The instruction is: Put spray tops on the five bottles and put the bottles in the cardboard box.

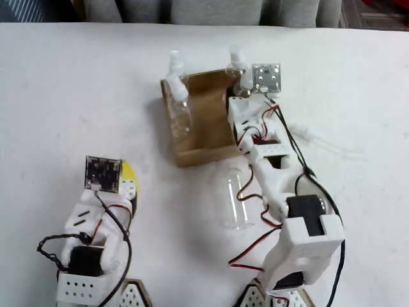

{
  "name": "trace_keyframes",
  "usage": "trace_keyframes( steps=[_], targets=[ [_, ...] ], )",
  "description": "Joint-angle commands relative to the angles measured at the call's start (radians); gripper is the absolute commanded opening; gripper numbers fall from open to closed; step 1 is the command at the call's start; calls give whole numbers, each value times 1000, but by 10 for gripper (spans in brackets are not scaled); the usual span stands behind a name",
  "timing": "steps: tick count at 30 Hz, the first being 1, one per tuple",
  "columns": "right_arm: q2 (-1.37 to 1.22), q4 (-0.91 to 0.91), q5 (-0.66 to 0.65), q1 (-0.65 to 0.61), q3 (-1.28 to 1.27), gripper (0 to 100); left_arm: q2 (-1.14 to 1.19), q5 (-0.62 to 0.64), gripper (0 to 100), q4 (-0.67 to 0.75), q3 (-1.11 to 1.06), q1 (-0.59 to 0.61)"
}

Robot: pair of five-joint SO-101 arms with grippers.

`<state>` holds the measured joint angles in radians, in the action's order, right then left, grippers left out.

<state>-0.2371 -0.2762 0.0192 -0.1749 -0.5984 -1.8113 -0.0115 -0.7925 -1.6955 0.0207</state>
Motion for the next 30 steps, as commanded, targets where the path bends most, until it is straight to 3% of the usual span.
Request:
trace_keyframes(
  steps=[1, 26, 30],
  targets=[
    [7, -25, -9, 18, 41, 17, -12, -12, 22, 0, 3, 8],
    [10, 12, -12, 7, 20, 19, -12, -12, 22, 0, 3, 10],
    [12, 39, -12, 7, 23, 70, -12, -12, 22, 0, 3, 10]
  ],
)
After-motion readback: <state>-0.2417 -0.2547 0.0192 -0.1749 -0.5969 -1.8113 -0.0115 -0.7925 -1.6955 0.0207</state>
